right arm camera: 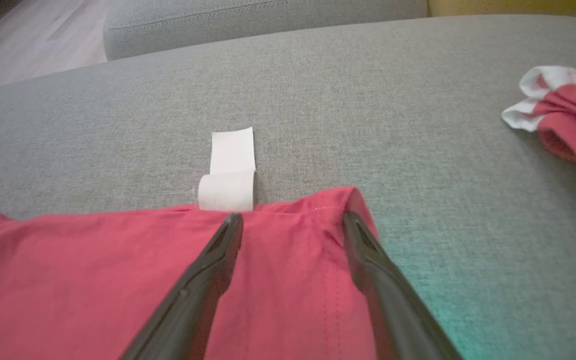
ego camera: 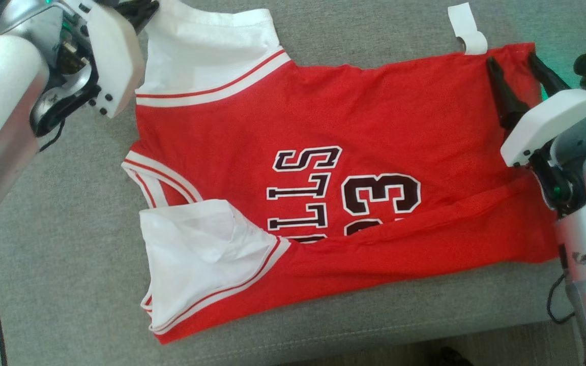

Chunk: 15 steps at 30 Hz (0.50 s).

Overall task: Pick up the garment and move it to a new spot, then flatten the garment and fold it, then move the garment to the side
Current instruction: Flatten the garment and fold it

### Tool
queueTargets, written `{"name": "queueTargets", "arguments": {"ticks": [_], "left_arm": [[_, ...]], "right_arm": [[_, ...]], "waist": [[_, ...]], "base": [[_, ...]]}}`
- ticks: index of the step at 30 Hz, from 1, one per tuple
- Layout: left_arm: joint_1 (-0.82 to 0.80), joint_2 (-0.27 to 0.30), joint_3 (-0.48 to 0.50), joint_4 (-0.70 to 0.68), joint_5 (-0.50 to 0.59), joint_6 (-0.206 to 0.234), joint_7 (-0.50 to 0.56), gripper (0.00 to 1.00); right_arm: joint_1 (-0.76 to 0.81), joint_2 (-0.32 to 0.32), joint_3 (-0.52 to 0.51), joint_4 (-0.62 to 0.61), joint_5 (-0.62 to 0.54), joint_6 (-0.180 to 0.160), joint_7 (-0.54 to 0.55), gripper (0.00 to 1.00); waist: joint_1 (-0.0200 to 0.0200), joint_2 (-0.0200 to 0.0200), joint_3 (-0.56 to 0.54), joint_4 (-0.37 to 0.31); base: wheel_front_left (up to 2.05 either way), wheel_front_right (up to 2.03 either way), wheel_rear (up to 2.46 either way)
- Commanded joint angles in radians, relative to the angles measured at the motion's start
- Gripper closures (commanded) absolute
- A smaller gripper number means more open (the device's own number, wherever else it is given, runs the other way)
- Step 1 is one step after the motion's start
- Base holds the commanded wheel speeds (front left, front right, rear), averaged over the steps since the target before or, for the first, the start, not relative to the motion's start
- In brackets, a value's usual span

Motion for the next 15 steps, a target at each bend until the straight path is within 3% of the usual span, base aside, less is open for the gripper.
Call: {"name": "queueTargets", "arguments": {"ticks": [1,13,15], "left_arm": [[-0.056,0.04,0.039,-0.027,0.001,0.001,-0.006,1.0],[-0.057,0.045,0.027,-0.036,0.003,0.002,-0.01,1.0],[-0.057,0.048,0.026,-0.037,0.002,0.002,-0.01,1.0]], "right_arm": [[-0.03,-0.019,0.016,-0.024,0.009,-0.001,-0.001,0.0],[-0.061,-0.018,-0.007,0.021,-0.012,-0.001,-0.004,0.0],[-0.062,-0.014,-0.007,0.023,-0.003,-0.001,-0.002,0.07]], "waist": [[0.0,0.0,0.003,0.004],[0.0,0.0,0.007,0.016],[0.0,0.0,0.006,0.016]], "base": [[0.0,0.0,0.0],[0.0,0.0,0.0],[0.0,0.0,0.0]]}}
